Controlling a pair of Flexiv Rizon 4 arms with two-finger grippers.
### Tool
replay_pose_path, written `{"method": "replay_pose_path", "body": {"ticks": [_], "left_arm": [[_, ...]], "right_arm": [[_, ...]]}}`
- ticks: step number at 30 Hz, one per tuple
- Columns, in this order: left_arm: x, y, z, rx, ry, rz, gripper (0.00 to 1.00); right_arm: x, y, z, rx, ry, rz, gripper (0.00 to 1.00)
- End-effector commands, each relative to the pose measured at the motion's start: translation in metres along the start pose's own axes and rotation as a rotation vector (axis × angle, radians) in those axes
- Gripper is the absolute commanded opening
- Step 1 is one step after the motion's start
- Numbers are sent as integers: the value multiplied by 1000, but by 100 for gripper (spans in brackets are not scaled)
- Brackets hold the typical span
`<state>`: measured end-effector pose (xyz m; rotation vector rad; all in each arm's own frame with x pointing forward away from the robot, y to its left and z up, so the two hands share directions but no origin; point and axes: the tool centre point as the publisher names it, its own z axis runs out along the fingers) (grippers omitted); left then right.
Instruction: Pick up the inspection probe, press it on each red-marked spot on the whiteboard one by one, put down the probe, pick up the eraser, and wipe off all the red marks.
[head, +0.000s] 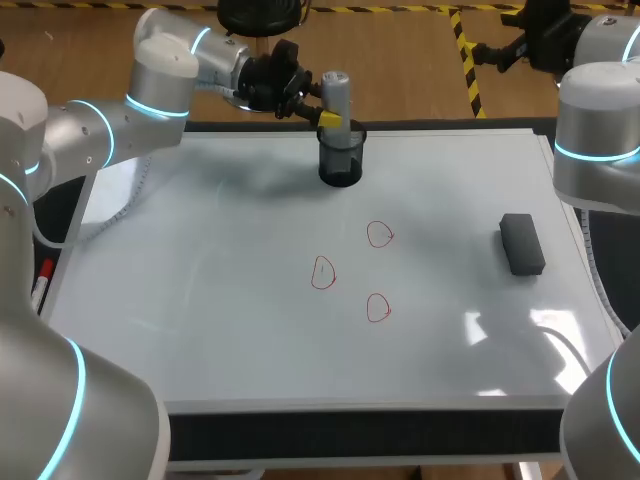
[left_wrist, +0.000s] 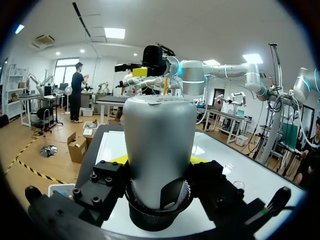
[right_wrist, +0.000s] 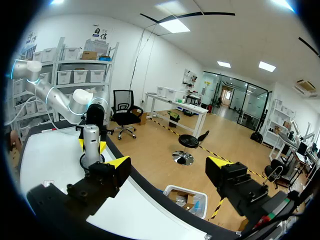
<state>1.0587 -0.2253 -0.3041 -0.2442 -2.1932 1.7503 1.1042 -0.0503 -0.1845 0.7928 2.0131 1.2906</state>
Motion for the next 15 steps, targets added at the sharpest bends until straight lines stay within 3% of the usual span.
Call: {"method": "replay_pose_path", "body": {"ticks": [1, 15], "left_arm": [[27, -14, -3, -55, -78, 29, 0], [42, -18, -2, -93, -229, 72, 0]], "right_arm": [[0, 0, 0, 0, 0, 0, 100], [0, 0, 0, 0, 0, 0, 100]]}}
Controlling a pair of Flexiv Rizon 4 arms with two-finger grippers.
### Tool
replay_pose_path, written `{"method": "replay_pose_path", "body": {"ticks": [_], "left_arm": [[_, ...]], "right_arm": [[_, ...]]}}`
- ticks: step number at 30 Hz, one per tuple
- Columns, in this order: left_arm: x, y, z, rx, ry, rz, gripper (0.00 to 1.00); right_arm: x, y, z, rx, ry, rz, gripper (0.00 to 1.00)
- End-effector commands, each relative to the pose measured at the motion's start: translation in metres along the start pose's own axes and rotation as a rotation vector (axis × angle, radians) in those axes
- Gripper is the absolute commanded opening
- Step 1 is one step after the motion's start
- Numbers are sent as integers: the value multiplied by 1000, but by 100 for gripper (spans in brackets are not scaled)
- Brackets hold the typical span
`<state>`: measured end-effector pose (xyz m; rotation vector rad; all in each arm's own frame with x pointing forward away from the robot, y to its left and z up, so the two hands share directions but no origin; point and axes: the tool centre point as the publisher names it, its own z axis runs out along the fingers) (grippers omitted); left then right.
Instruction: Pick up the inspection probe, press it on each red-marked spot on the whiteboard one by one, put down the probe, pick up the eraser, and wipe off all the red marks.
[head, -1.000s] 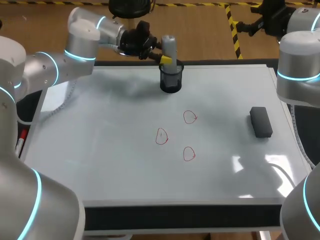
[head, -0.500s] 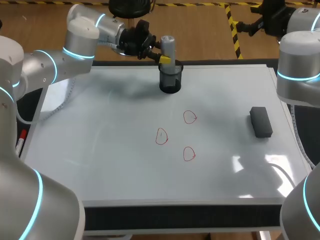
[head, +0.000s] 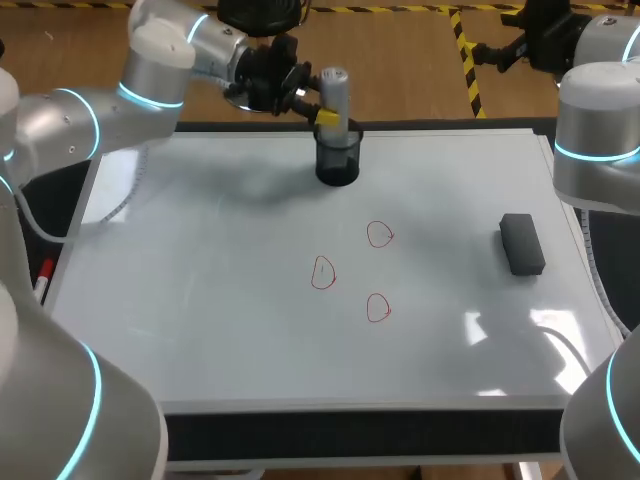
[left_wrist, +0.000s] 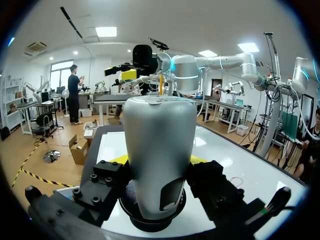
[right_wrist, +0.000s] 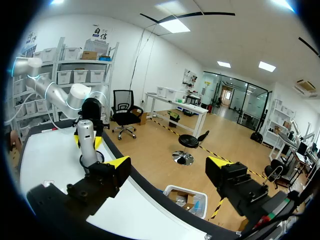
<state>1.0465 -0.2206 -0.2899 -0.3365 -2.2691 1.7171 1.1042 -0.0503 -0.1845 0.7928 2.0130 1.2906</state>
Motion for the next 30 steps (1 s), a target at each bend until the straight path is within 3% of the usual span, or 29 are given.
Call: {"method": "replay_pose_path", "body": {"ticks": [1, 17, 30], "left_arm": [[27, -8, 0, -36, -239, -5, 0], [31, -22, -3, -42, -326, 29, 0], [28, -42, -10, -11, -340, 52, 0]], "right_arm": [[0, 0, 0, 0, 0, 0, 100], [0, 0, 0, 0, 0, 0, 100], [0, 0, 0, 0, 0, 0, 100]]}}
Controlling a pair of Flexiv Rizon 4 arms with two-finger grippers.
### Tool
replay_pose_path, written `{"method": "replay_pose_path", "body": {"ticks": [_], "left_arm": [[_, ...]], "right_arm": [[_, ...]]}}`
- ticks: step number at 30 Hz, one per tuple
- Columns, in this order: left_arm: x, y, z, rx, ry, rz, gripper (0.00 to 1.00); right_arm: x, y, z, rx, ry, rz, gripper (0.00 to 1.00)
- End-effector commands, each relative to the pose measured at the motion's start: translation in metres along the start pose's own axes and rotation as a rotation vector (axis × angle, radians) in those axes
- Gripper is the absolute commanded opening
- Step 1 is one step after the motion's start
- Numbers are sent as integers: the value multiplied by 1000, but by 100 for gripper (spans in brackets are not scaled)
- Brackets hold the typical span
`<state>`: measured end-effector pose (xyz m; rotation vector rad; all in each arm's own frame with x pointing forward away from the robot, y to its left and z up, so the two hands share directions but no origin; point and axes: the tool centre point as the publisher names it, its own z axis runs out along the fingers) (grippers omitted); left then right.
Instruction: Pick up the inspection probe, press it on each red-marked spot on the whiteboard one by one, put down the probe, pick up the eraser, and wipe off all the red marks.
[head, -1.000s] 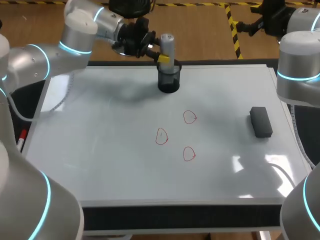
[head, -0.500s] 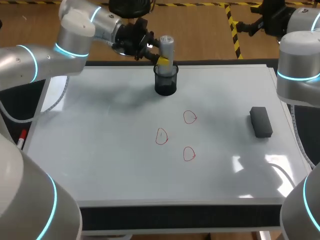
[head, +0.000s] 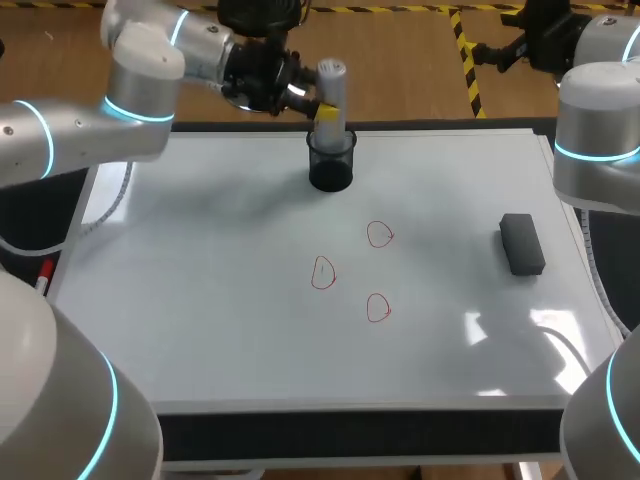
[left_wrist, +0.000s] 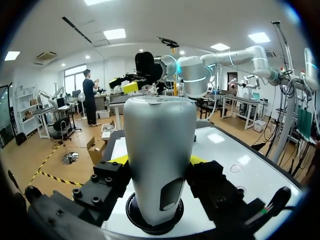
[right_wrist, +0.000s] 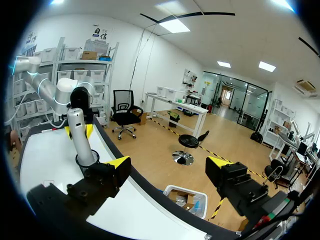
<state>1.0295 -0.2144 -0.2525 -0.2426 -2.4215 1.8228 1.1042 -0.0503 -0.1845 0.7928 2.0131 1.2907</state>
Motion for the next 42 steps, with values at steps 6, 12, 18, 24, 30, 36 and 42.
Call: {"method": "replay_pose_path", "body": {"ticks": [6, 12, 18, 24, 30, 36, 42], "left_arm": [[4, -14, -3, 4, -145, 21, 0], [8, -26, -6, 18, -98, 40, 0], [11, -38, -11, 43, -41, 54, 0], [14, -48, -18, 43, -7, 66, 0], [16, -58, -24, 46, 0, 88, 0], [19, -70, -27, 59, 28, 90, 0], [22, -82, -31, 61, 40, 93, 0]], "right_arm": [[0, 0, 0, 0, 0, 0, 100], [0, 0, 0, 0, 0, 0, 100], [0, 0, 0, 0, 0, 0, 100], [0, 0, 0, 0, 0, 0, 100], [0, 0, 0, 0, 0, 0, 100], [0, 0, 0, 0, 0, 0, 100], [0, 0, 0, 0, 0, 0, 100]]}}
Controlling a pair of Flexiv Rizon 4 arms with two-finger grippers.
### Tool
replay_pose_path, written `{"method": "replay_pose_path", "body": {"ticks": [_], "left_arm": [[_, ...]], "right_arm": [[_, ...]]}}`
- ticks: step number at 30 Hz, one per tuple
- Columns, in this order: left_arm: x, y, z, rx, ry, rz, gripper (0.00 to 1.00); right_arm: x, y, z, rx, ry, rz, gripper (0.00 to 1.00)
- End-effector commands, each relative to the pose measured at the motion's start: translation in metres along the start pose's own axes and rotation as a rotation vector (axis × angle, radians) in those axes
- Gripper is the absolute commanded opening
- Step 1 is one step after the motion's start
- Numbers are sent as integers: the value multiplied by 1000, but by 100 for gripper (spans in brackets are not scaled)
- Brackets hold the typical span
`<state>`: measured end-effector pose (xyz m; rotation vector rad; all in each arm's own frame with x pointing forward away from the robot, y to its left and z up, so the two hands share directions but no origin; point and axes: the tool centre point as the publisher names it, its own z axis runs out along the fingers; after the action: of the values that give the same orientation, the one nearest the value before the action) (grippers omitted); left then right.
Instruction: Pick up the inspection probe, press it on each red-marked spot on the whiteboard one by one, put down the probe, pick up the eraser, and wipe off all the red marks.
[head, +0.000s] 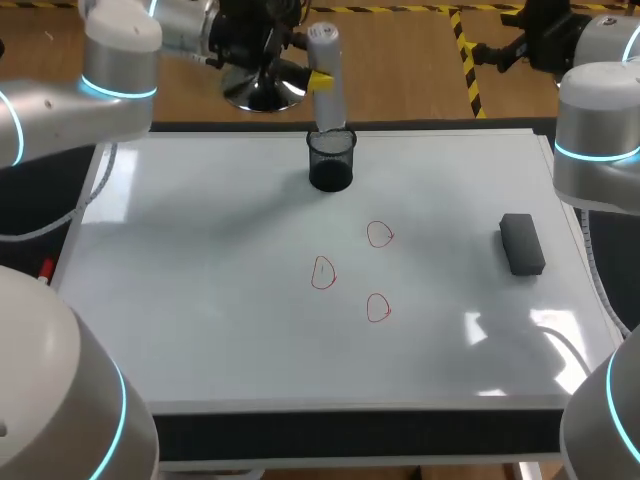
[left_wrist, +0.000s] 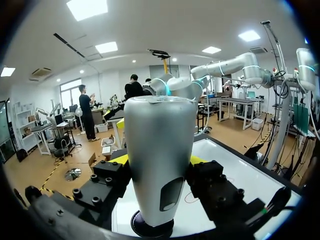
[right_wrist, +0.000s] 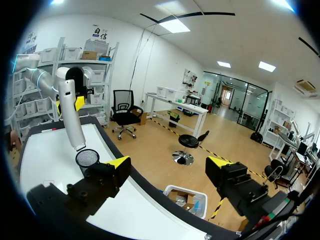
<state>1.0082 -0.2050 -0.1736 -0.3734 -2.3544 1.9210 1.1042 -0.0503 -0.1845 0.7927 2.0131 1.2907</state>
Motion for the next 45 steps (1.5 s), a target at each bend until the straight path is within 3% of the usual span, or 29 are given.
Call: {"method": "replay_pose_path", "body": {"ticks": [1, 23, 45], "left_arm": [[1, -9, -4, -9, 9, 6, 0], [14, -39, -9, -36, 83, -25, 0], [14, -40, -10, -38, 84, -27, 0]], "right_arm": [[0, 0, 0, 0, 0, 0, 100], [0, 0, 0, 0, 0, 0, 100], [0, 0, 0, 0, 0, 0, 100]]}}
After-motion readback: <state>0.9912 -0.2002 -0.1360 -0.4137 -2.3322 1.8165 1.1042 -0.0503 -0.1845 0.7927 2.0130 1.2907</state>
